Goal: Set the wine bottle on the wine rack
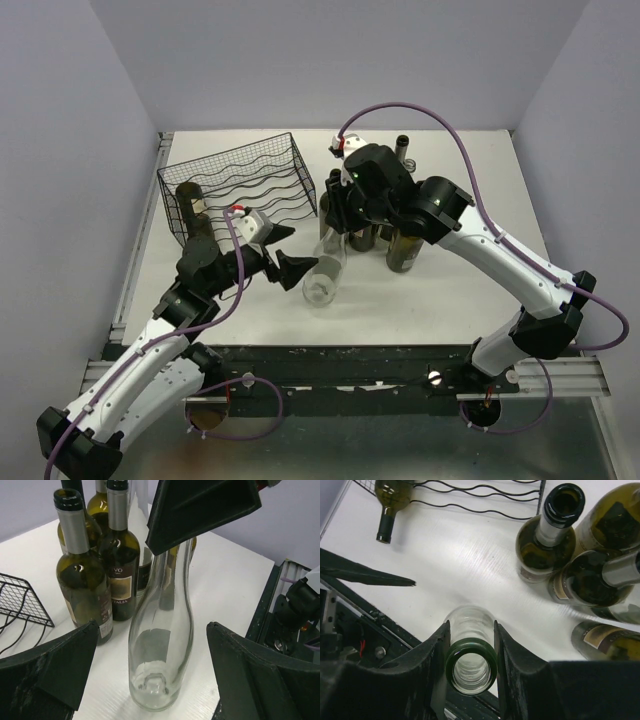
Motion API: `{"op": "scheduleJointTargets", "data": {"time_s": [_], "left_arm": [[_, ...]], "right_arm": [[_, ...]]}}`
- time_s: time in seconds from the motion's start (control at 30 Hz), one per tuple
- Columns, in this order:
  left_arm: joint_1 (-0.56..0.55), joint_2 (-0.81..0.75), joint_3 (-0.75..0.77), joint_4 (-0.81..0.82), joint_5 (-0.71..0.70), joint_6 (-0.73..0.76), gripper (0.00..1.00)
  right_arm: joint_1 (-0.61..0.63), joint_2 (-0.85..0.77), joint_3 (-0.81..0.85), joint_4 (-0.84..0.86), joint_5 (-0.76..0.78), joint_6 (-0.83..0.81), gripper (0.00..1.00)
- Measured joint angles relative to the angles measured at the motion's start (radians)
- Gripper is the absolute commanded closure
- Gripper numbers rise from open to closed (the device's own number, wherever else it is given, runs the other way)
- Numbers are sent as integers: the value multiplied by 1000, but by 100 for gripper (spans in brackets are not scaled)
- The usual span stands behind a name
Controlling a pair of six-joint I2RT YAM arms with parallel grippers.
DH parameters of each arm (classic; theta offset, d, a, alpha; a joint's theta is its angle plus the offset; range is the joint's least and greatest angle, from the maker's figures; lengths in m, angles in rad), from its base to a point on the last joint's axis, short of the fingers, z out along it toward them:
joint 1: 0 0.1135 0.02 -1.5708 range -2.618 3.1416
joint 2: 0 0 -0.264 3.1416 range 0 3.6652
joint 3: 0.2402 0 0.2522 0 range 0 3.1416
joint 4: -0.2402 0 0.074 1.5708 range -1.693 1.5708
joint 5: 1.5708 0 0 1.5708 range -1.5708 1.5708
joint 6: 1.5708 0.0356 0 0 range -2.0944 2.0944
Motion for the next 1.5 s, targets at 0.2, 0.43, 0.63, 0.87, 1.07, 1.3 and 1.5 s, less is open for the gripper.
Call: {"op": "scheduleJointTargets", "data": {"time_s": [0.2, 0.43, 0.63, 0.87, 1.07, 1.3, 1.5], "left_arm": [[-3, 55, -44, 55, 39, -9, 1], [-3, 77, -78, 58, 109, 6, 1], [-4, 129, -89, 78, 150, 29, 1], [-8, 153, -109, 119, 177, 46, 6], [-10, 153, -135, 195, 195, 64, 1], [-11, 191, -133, 231, 248, 90, 1], [-11, 219, -122, 220, 272, 113, 28]], "right_arm": [[0, 0, 0, 29, -97, -21, 99], [0, -18, -4, 83, -193, -51, 99], [0, -64, -34, 131, -279, -82, 99], [0, -80, -74, 166, -314, -103, 99], [0, -118, -111, 188, -322, -110, 99], [-1, -153, -145, 226, -354, -119, 99], [-1, -167, -175, 248, -362, -125, 99]]}}
